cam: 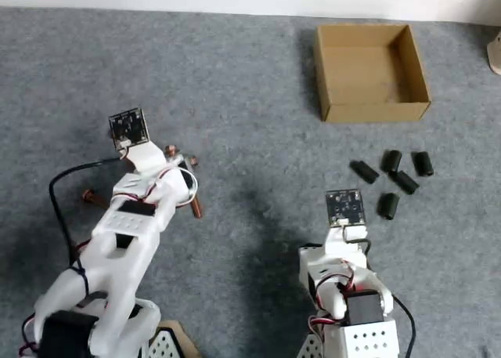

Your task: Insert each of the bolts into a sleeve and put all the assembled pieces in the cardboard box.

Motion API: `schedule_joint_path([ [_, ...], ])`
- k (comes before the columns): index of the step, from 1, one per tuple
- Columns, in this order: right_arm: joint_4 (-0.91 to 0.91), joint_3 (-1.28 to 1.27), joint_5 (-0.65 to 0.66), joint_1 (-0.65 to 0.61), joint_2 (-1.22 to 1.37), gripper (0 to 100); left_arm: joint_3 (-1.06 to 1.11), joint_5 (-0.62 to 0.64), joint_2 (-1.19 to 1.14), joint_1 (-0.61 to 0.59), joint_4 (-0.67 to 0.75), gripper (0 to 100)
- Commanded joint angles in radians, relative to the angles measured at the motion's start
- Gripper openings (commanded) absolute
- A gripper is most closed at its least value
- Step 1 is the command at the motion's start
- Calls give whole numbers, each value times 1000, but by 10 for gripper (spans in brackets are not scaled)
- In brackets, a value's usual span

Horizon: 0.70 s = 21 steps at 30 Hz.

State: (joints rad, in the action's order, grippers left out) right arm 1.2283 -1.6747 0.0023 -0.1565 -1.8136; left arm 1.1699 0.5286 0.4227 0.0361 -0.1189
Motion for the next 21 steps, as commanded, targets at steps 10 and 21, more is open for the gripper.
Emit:
schedule_joint_path([
  [10, -50, 255, -9, 116, 349, 4, -54, 9, -19, -25, -8, 5],
  [21, -67, 954, -2, 372, 1268, 4, -53, 9, -21, -61, -5, 5],
])
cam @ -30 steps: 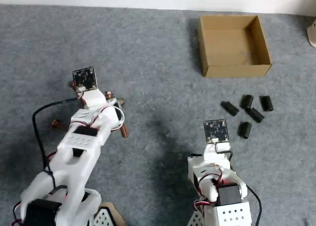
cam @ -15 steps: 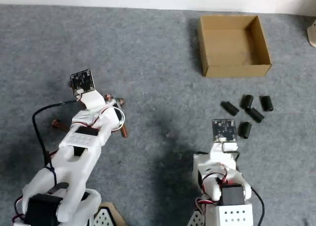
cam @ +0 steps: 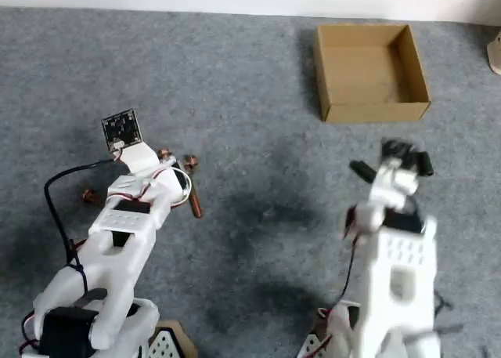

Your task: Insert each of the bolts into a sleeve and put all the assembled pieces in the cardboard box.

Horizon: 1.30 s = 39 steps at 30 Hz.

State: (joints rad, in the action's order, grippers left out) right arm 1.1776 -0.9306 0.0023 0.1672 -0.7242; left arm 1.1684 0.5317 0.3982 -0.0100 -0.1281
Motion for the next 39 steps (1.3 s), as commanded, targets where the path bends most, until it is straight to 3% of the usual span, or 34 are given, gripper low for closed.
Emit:
schedule_joint_path([
  [1, -15, 260, -2, 58, 220, 4, -45, 6, 4, -15, 5, 5],
  [5, -13, 412, -2, 61, 340, 4, -31, 6, 4, -13, 5, 5],
  [14, -22, 481, -9, 70, 542, 4, -27, 6, 4, -8, 6, 5],
  [25, 2, 789, -3, 239, 863, 7, -27, 6, 4, -7, 6, 5],
  [32, 160, 972, -2, 275, 958, 159, -27, 6, 4, -7, 6, 5],
  [39, 171, 997, -2, 282, 1009, 166, -27, 6, 4, -7, 6, 5],
])
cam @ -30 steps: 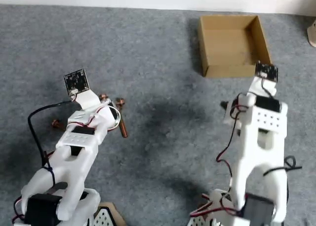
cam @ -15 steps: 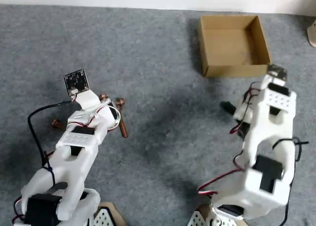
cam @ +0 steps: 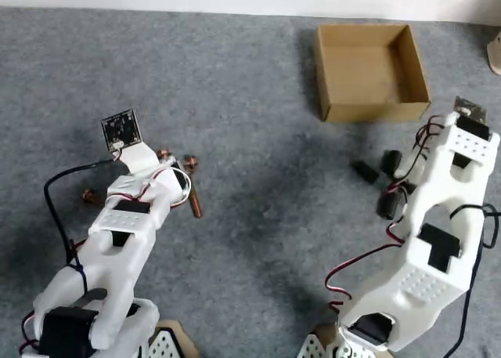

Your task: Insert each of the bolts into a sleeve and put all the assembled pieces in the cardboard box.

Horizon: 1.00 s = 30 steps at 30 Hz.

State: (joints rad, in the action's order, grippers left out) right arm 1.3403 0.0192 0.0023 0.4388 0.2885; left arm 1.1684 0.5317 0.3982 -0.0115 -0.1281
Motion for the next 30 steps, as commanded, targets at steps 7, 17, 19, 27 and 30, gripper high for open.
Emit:
schedule_joint_path([
  [7, 10, 47, -2, -10, 73, 166, -27, 6, 4, -5, 6, 5],
  [17, 54, 47, -2, -82, 162, 166, -27, 6, 4, -5, 6, 5],
  [19, 73, 47, -2, -105, 163, 166, -27, 6, 4, -5, 6, 5],
  [27, 77, 47, -8, -131, 170, 166, -27, 6, 4, -5, 6, 5],
  [30, 73, 47, -8, -124, 171, 166, -27, 6, 4, -5, 6, 5],
])
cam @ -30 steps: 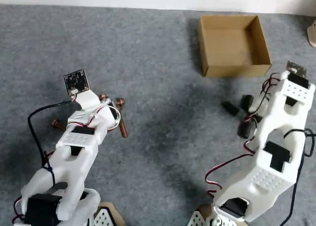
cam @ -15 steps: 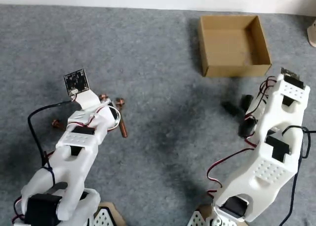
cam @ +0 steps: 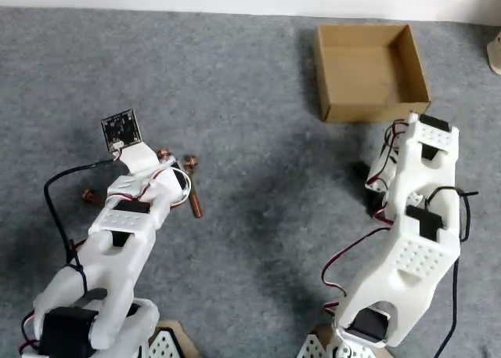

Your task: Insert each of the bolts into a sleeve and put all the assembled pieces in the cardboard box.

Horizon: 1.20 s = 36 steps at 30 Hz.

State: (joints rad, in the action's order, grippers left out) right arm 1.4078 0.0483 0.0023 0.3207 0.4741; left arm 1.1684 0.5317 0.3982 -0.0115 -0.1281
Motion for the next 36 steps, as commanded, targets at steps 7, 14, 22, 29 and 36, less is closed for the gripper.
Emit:
schedule_joint_path([
  [7, 5, 18, -3, 4, -15, 9, -25, 6, 4, -5, 6, 5],
  [14, 13, 18, 83, -4, -24, 5, -25, 6, 4, -5, 6, 5],
  [22, 13, 7, 89, -2, -107, 5, -30, 11, 4, -4, 6, 5],
  [29, 4, -166, 87, -64, -418, 5, 61, 6, 4, 5, 226, 5],
  [36, -19, -389, 87, -183, -743, 5, 203, 6, 4, 5, 543, 5],
])
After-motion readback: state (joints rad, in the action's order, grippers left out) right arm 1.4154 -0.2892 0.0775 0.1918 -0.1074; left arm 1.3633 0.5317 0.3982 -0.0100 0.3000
